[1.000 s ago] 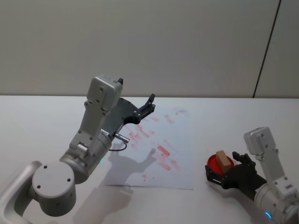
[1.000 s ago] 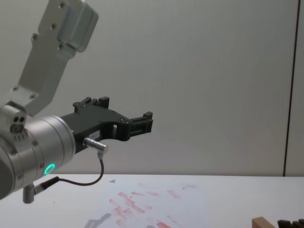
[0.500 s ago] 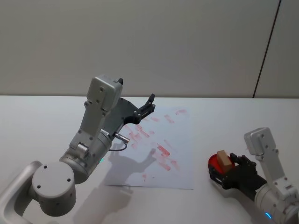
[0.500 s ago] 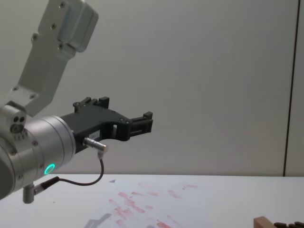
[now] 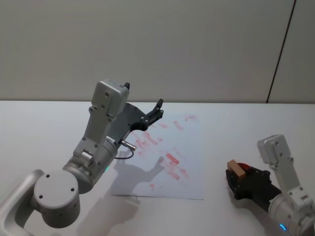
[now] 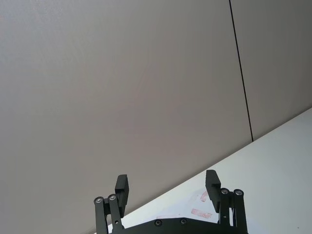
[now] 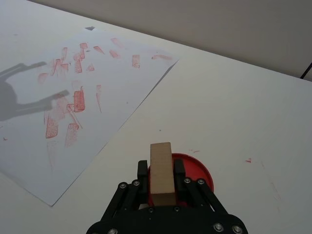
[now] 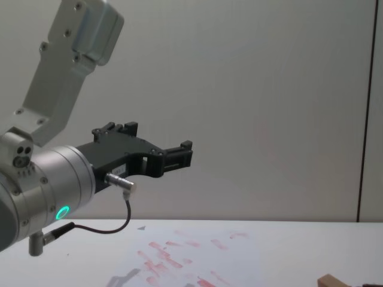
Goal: Use the one hand to pick up the stamp and affix it onto the A4 paper.
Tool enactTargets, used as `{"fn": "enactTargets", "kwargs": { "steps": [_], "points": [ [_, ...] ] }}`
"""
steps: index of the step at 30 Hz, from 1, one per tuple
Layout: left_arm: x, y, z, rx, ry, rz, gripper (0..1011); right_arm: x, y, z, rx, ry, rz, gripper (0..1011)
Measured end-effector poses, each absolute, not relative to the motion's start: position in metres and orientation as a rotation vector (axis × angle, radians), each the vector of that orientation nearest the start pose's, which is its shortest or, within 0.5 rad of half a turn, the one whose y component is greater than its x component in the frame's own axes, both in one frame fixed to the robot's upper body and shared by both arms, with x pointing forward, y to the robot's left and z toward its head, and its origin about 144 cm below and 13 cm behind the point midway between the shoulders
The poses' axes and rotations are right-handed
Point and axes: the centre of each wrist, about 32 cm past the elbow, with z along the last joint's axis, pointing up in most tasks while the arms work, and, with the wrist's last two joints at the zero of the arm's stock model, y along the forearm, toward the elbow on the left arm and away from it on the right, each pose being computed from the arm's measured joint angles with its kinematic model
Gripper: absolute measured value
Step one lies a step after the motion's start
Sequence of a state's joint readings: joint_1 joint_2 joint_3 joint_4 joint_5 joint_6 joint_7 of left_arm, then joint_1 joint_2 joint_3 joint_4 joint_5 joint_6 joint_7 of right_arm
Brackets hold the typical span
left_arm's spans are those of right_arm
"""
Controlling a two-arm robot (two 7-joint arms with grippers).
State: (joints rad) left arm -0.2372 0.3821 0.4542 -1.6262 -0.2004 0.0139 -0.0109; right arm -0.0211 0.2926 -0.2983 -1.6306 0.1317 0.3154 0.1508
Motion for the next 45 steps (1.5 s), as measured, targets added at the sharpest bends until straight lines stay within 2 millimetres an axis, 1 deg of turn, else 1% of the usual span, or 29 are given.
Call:
{"fn": "enactTargets", "kwargs": {
  "steps": [1, 3, 4, 6, 19, 25, 35, 38, 45],
  "points": [
    [0.492, 0.198, 1.204, 0.061, -0.268, 1.124, 1003, 0.438, -0.216, 1.136, -0.387, 0.136, -1.122, 307],
    [0.492, 0.198, 1.204, 0.061, -0.268, 1.124, 1003, 0.438, -0.216, 1.136, -0.387, 0.136, -1.122, 297],
    [0.492, 0.198, 1.204, 0.061, -0.268, 1.124, 1003, 0.438, -0.216, 1.136, -0.387, 0.136, -1.122, 243],
    [0.492, 0.198, 1.204, 0.061, -0.268, 1.124, 1003, 0.438, -0.216, 1.136, -0.387, 0.136, -1.122, 219],
    [0.492, 0.198, 1.204, 0.061, -0.268, 1.124, 1003, 0.438, -0.216, 1.136, -0.386, 0.135, -1.122, 220],
    [0.492, 0.198, 1.204, 0.061, -0.268, 1.124, 1003, 0.441, -0.216, 1.139, -0.363, 0.116, -1.126, 220],
    [0.492, 0.198, 1.204, 0.061, -0.268, 1.124, 1003, 0.455, -0.210, 1.159, -0.267, 0.048, -1.099, 220],
    [0.492, 0.198, 1.204, 0.061, -0.268, 1.124, 1003, 0.462, -0.205, 1.168, -0.230, 0.025, -1.066, 220],
    [0.492, 0.198, 1.204, 0.061, -0.268, 1.124, 1002, 0.474, -0.195, 1.178, -0.198, 0.007, -0.997, 220]
  ]
}}
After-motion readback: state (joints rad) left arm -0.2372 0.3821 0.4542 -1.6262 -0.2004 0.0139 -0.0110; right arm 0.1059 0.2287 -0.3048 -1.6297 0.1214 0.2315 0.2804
